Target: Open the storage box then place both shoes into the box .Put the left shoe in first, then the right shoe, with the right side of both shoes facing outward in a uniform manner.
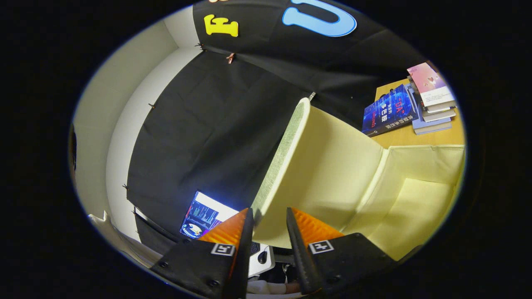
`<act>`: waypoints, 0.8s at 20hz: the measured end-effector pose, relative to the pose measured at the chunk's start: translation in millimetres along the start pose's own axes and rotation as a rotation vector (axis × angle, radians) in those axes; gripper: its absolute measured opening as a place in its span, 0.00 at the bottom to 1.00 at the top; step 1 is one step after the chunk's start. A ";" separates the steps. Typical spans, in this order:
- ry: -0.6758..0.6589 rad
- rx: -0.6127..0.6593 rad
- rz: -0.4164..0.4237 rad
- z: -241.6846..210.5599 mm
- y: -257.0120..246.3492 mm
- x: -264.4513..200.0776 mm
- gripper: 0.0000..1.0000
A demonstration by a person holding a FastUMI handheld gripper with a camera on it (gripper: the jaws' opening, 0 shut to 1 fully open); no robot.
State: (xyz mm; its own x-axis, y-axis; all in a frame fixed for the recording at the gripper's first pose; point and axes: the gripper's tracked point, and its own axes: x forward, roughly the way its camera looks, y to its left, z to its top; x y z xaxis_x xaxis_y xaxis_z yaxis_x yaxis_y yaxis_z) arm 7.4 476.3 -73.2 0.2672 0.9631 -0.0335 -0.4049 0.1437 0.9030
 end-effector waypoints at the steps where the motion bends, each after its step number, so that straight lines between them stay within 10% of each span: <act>1: -0.012 -0.019 -0.012 0.1 -1.6 -0.4 0.58; 6: -0.083 -0.152 -0.156 9.1 -18.9 -41.8 0.90; 11: -0.127 -0.428 -0.619 11.9 -104.7 -156.9 0.94; 16: -0.075 -0.390 -0.978 -31.6 -155.8 -272.1 0.95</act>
State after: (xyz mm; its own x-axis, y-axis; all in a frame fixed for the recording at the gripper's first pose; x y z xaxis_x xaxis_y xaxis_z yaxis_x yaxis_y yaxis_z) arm -29.8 199.1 -218.3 0.6771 0.3738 -0.6339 -0.2337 0.9260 0.2965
